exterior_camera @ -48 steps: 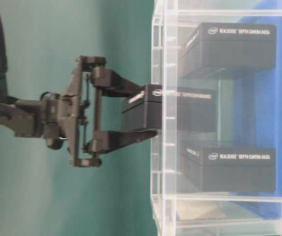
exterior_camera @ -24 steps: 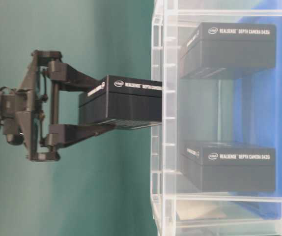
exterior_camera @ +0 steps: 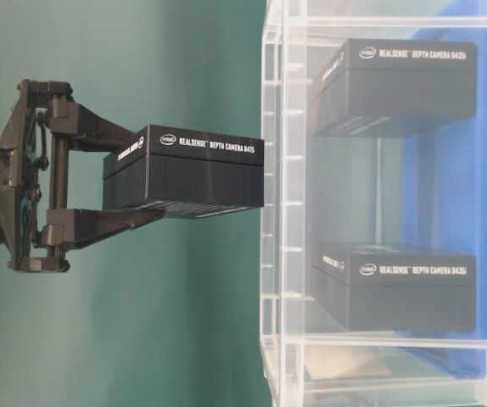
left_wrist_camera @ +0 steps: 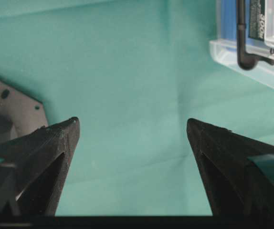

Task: Take out the box from the case.
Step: 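Lift the middle black box up out of the bin with the right gripper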

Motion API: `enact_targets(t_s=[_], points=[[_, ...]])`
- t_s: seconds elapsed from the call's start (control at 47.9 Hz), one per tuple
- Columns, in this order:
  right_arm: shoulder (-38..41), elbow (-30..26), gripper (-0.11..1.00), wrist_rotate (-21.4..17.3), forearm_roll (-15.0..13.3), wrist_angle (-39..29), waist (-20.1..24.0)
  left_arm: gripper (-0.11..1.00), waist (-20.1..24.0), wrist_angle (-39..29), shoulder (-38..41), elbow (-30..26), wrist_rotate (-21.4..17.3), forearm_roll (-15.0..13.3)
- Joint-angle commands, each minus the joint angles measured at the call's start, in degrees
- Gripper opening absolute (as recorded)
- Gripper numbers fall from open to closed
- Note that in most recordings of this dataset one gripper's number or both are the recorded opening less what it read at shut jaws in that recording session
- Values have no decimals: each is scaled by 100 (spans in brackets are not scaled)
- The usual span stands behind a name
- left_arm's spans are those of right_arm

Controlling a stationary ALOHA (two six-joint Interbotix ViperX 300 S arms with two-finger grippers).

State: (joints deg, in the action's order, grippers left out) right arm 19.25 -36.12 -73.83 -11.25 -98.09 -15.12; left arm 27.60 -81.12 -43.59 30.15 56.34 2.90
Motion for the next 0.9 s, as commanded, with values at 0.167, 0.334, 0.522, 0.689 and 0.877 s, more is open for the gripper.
enact_targets(t_s=[0.167,0.334,0.522,0.689,0.877], points=[[-325,-167,67,0,-35,-9,18,94,18,18,18,-114,0,0],[-325,-167,67,0,-35,-9,18,94,26,9,18,-105,0,0],[-325,-167,67,0,-35,-9,18,94,26,-44,18,-105,9,0],[-325,-167,67,0,-35,-9,18,94,26,-105,18,-105,9,0],[-325,-167,67,0,-35,-9,18,94,18,-105,18,-114,9,0]])
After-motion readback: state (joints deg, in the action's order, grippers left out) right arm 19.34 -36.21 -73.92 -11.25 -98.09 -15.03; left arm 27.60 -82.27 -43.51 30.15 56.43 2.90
